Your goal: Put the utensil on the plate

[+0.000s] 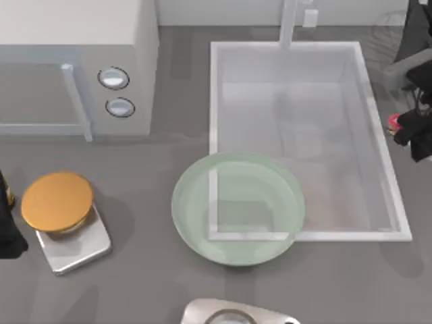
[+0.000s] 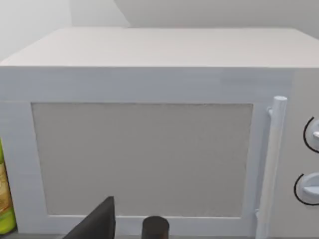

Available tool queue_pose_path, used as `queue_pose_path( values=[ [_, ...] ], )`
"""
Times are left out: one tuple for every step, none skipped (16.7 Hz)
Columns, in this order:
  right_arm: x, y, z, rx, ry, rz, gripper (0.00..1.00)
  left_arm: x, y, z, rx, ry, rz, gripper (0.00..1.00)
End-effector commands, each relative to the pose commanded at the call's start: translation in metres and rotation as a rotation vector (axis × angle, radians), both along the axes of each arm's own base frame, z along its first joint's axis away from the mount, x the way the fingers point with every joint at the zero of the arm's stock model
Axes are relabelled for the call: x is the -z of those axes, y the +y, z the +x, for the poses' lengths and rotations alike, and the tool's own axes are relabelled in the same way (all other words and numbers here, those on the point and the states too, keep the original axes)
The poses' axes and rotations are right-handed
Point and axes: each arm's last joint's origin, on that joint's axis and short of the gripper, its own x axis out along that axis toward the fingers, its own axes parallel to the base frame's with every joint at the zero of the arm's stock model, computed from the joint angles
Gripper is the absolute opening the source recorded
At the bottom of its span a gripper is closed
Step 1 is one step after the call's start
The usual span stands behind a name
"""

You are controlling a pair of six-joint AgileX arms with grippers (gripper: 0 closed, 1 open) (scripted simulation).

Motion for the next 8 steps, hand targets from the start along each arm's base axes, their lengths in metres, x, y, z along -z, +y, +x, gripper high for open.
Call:
queue_pose_path(
  values=[
    [0.001,0.014,0.002,0.056,0.005,-0.002,0.00,0.000,0.000,0.000,0.000,0.000,0.000,1.00],
    [0.003,0.029,0.004,0.121,0.010,-0.005,0.00,0.000,0.000,0.000,0.000,0.000,0.000,1.00],
    [0.005,0.044,0.006,0.195,0.017,-0.009,0.00,0.000,0.000,0.000,0.000,0.000,0.000,1.00],
    [0.007,0.060,0.006,0.276,0.024,-0.013,0.00,0.000,0.000,0.000,0.000,0.000,0.000,1.00],
    [0.010,0.075,0.006,0.364,0.032,-0.019,0.00,0.000,0.000,0.000,0.000,0.000,0.000,1.00],
    [0.013,0.091,0.005,0.458,0.039,-0.027,0.00,0.000,0.000,0.000,0.000,0.000,0.000,1.00],
    [0.016,0.106,0.003,0.555,0.045,-0.035,0.00,0.000,0.000,0.000,0.000,0.000,0.000,1.00],
    [0.019,0.120,0.001,0.654,0.050,-0.045,0.00,0.000,0.000,0.000,0.000,0.000,0.000,1.00]
  ],
)
